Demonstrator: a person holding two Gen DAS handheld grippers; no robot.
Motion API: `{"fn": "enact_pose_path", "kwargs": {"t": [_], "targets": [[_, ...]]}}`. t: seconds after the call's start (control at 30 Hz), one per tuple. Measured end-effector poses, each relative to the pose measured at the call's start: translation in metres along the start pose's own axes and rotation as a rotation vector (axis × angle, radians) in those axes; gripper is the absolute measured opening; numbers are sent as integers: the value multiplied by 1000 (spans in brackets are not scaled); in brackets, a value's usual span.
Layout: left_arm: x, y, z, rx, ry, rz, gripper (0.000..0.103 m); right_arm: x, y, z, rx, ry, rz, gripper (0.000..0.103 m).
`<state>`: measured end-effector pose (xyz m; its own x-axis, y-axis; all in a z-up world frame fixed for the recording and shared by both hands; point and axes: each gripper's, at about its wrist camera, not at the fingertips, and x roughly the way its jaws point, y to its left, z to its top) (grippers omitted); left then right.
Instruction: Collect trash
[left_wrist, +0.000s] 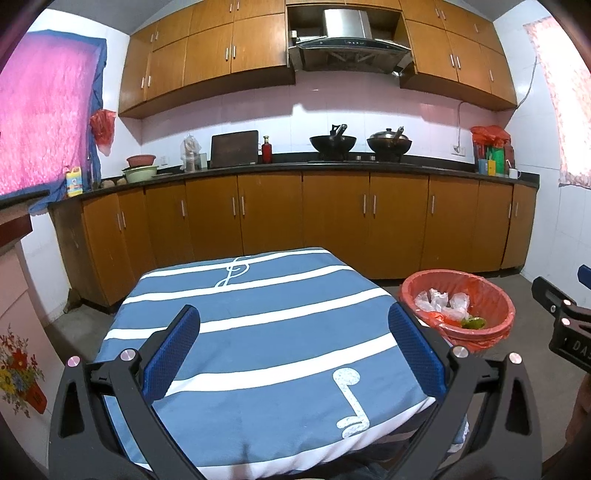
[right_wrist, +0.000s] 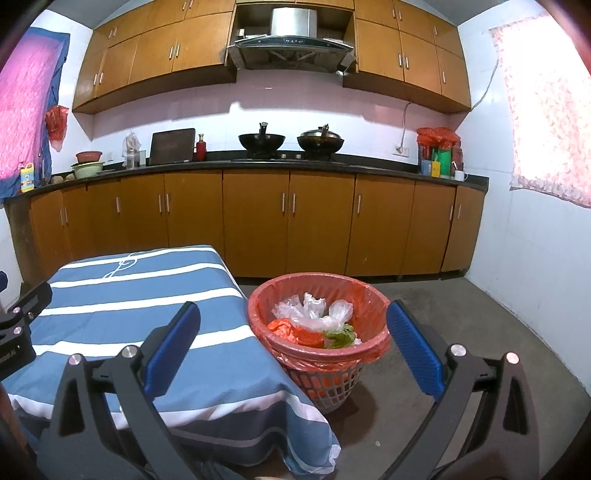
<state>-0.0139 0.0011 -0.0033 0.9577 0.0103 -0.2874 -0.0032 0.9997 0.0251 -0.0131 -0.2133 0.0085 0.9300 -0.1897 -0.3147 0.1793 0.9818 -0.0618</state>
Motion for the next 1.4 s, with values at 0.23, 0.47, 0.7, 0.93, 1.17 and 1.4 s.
{"fn": "enact_pose_path", "kwargs": {"t": [0.23,0.47,0.7,0.93,1.17,1.4], "targets": [[3,2,-2,-10,13,-2,101,1,1,-1,1,5,1,99],[4,2,-2,-9,23,-10,101,2,-1,-2,13,12,-2,99],[3,1,-2,-8,22,-11,101,4,-2,-2,18,14,-6,99],[3,1,-2,-7,23,-11,101,4,-3,-3,23,12,-15,99],[3,-1,-2,-8,21,-12,101,4,-3,-3,22,8,-15,99],[3,-1,-2,-7,23,-14,101,4,-2,-4,21,5,-16,99]]}}
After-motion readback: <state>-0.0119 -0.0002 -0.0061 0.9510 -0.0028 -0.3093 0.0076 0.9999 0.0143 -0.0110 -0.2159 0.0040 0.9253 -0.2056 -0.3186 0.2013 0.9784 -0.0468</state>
